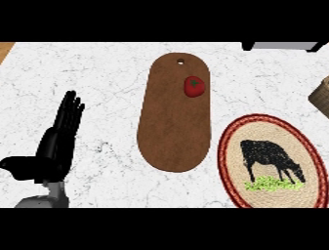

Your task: Pick the croissant from the placemat and place it in the basket

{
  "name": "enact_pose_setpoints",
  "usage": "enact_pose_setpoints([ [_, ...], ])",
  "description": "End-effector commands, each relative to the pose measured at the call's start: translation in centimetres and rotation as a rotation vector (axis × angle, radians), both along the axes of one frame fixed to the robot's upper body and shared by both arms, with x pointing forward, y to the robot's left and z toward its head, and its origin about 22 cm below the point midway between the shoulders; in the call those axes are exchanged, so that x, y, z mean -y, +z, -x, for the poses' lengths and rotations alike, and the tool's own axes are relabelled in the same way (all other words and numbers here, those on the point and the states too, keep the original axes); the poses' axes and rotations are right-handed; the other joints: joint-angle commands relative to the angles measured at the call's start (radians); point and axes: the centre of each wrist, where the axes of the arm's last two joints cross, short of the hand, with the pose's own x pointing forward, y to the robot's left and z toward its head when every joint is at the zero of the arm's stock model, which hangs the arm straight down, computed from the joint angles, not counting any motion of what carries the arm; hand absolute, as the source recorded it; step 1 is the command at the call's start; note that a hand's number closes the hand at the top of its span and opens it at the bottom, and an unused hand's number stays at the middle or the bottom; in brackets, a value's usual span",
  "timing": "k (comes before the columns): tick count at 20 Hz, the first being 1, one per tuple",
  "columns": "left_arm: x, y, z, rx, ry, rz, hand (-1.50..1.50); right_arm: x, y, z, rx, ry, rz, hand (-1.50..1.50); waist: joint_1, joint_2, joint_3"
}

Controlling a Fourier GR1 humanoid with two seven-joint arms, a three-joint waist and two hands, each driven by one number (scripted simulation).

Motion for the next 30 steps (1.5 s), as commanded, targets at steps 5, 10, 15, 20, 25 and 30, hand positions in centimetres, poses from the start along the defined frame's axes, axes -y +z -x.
enact_pose_setpoints([
  [5,-1.5,0.5,0.4,-0.001,-0.005,0.007,0.0,0.5,-0.9,-0.2,0.032,0.146,-0.141,-1.5,-0.006,-0.002,0.001],
  [10,-0.1,1.6,0.2,0.012,0.012,-0.005,0.0,-0.3,0.0,-1.9,0.134,0.127,-0.272,-1.5,-0.006,-0.003,0.001],
  [15,0.0,0.6,-0.2,-0.007,0.018,-0.004,0.0,1.2,2.2,-0.6,0.252,0.07,-0.335,-1.5,-0.016,-0.002,0.0],
  [20,-1.2,1.0,0.3,0.001,0.01,-0.007,0.0,3.5,5.5,2.4,0.273,-0.014,-0.334,-1.5,-0.006,0.001,0.002],
  [25,0.6,0.2,0.2,-0.006,-0.02,0.007,0.0,4.2,6.7,3.2,0.285,-0.132,-0.45,-1.5,0.001,0.007,0.003],
  [30,-0.4,0.9,-0.1,0.006,-0.003,0.01,0.0,4.9,8.5,4.7,0.279,-0.085,-0.517,-1.5,-0.006,0.007,0.006],
])
